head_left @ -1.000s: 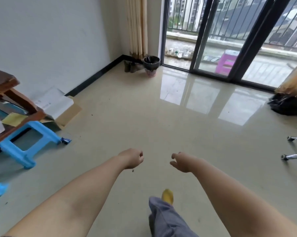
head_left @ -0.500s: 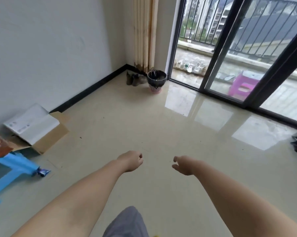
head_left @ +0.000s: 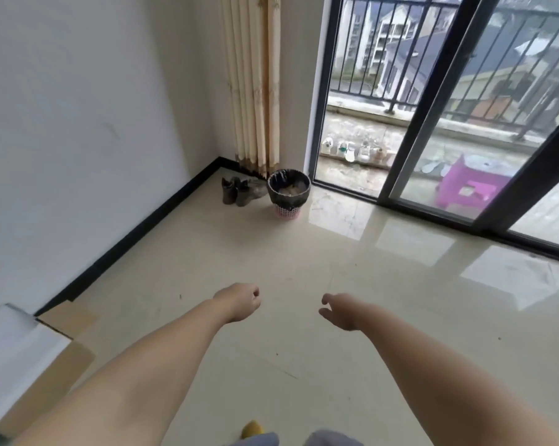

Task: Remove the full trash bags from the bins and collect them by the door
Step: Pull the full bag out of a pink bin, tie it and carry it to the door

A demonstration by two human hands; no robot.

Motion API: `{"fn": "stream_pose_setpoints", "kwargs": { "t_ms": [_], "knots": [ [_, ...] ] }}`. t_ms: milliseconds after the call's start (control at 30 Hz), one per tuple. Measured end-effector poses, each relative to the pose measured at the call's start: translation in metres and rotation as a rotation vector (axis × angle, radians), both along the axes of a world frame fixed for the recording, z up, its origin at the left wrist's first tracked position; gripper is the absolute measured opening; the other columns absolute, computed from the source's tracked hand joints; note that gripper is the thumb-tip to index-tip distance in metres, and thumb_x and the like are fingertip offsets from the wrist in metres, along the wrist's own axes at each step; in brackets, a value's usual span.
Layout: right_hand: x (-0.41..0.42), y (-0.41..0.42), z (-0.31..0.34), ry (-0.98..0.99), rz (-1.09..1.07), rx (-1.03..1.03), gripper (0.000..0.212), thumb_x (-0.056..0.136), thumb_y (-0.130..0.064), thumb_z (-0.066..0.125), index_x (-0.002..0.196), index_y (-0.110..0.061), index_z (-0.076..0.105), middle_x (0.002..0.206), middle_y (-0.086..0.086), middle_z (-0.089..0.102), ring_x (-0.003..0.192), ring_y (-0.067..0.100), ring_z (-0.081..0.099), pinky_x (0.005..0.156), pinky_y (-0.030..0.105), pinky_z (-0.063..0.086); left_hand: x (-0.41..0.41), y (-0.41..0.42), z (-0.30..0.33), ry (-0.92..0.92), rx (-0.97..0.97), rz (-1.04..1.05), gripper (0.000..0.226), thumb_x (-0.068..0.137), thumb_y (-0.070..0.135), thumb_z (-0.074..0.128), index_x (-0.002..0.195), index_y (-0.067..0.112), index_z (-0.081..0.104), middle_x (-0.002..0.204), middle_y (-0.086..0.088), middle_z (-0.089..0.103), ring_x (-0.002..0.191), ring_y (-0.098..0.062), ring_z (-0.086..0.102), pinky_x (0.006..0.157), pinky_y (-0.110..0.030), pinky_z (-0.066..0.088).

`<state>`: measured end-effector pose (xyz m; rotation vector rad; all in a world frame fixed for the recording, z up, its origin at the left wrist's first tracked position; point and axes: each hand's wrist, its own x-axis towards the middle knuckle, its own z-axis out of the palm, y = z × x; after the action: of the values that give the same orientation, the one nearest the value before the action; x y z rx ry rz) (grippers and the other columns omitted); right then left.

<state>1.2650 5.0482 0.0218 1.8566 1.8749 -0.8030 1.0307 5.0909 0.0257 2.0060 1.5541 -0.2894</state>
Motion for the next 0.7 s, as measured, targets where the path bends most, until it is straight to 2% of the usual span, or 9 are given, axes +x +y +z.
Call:
{"fn": "stream_pose_setpoints", "kwargs": {
  "t_ms": [233, 433, 567, 700],
  "knots": [
    [-0.011, 0.151, -0.009, 0.01, -0.023, -0.058, 0.049, 0.1, -0.036, 0.031, 0.141, -0.01, 0.031, 0.143, 0.017, 0.041, 0.129, 0.032, 0.041, 0.104, 0.037, 0.034, -0.006, 0.152, 0.0, -0.008, -0.028, -0.038, 0.032, 0.096, 0.029, 0.036, 0.119, 0.014, 0.054, 0.12, -0.009, 0.061, 0.108, -0.029, 0.056, 0.086, -0.032, 0.045],
    [0.005, 0.307, -0.025, 0.02, -0.024, -0.046, 0.049, 0.099, -0.038, 0.032, 0.14, -0.012, 0.032, 0.14, 0.014, 0.043, 0.127, 0.032, 0.043, 0.103, 0.039, 0.036, 0.009, 0.302, -0.014, -0.021, -0.033, 0.016, 0.031, 0.096, 0.031, 0.037, 0.116, 0.015, 0.054, 0.118, -0.008, 0.061, 0.105, -0.029, 0.057, 0.083, -0.032, 0.046],
    [0.025, 0.401, -0.025, 0.006, -0.017, -0.054, 0.048, 0.099, -0.037, 0.032, 0.139, -0.011, 0.034, 0.14, 0.016, 0.043, 0.127, 0.032, 0.042, 0.103, 0.039, 0.036, 0.025, 0.395, -0.017, -0.062, -0.045, 0.049, 0.029, 0.095, 0.03, 0.037, 0.112, 0.014, 0.055, 0.115, -0.007, 0.062, 0.1, -0.029, 0.058, 0.072, -0.029, 0.04],
    [0.035, 0.471, -0.03, 0.01, -0.044, -0.09, 0.048, 0.099, -0.037, 0.033, 0.138, -0.009, 0.035, 0.139, 0.017, 0.044, 0.127, 0.033, 0.043, 0.103, 0.039, 0.037, 0.036, 0.469, -0.024, -0.053, -0.081, 0.018, 0.029, 0.096, 0.03, 0.038, 0.113, 0.014, 0.055, 0.115, -0.006, 0.062, 0.1, -0.027, 0.058, 0.07, -0.028, 0.038]
  ]
}}
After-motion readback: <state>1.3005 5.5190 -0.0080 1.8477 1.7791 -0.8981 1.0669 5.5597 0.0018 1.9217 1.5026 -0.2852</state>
